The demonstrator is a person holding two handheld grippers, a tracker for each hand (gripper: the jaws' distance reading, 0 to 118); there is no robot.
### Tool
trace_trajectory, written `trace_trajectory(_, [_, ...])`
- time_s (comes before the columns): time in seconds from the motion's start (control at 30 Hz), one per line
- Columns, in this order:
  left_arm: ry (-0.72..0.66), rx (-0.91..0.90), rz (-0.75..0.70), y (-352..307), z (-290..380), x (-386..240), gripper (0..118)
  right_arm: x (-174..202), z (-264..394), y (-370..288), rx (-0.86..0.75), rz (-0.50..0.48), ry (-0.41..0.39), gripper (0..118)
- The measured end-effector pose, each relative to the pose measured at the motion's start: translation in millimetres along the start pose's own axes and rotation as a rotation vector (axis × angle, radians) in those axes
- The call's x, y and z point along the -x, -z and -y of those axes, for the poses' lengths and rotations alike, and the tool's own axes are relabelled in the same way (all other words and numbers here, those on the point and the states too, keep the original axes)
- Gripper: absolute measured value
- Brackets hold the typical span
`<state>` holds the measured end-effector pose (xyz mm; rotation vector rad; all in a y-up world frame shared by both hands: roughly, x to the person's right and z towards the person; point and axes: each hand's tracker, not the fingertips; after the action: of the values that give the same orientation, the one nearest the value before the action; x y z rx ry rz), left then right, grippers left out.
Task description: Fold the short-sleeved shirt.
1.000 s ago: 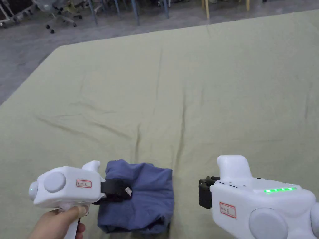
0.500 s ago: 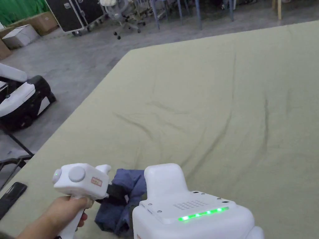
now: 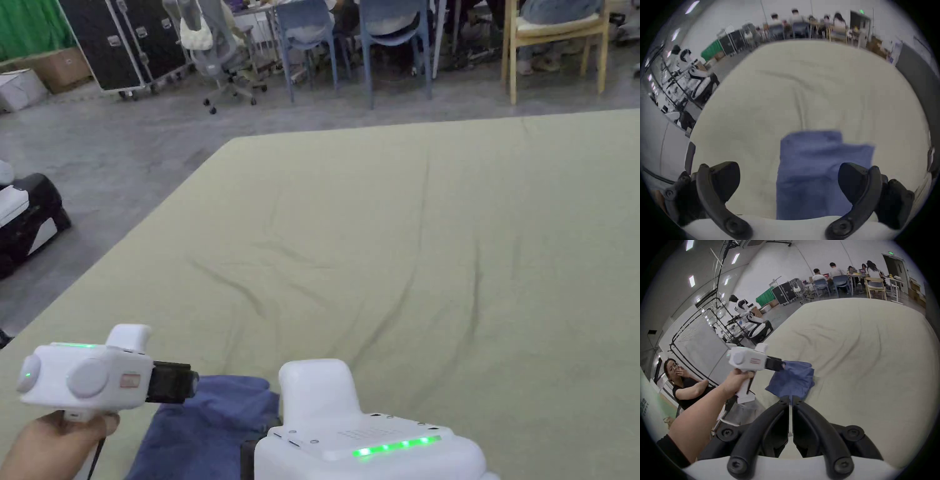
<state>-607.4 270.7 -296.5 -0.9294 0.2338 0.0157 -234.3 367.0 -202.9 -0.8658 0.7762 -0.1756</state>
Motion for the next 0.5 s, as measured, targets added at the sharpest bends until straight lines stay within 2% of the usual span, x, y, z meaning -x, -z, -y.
trace_trajectory(0.13, [-0.056,-0.092,0.0,-54.9,-30.9,-30.5,117,-29.4,-11.3,-28.3,-0.049,-0.007,0.032,5])
trace_trajectory(0.17, [-0.041,-0.151,0.008,-73.9,-40.9,-45.7,96,-42.0,-17.0,-39.7,-0.067,-0.002,0.034,5])
trace_trajectory(0.2, [-0.012,-0.229,-0.026,-90.3,-51.1,-62.3,24,-55.4,-21.7,-50.2,-0.099,0.008,0.032,5])
trace_trajectory(0.23, [0.016,-0.269,-0.074,-104.1,-60.7,-81.1,0,-69.2,-26.8,-61.5,-0.134,0.032,0.037,5])
trace_trajectory(0.27, [0.061,-0.308,-0.132,-119.3,-70.7,-102.6,0,-87.1,-32.4,-76.9,-0.177,0.083,0.035,5])
trace_trajectory(0.4, [0.002,-0.497,0.061,-186.5,-119.8,-184.5,0,-158.7,-60.8,-152.7,-0.33,0.337,0.014,5])
trace_trajectory(0.5, [-0.009,-0.618,0.066,-227.8,-143.7,-250.6,0,-200.5,-80.9,-225.4,-0.472,0.512,0.005,6])
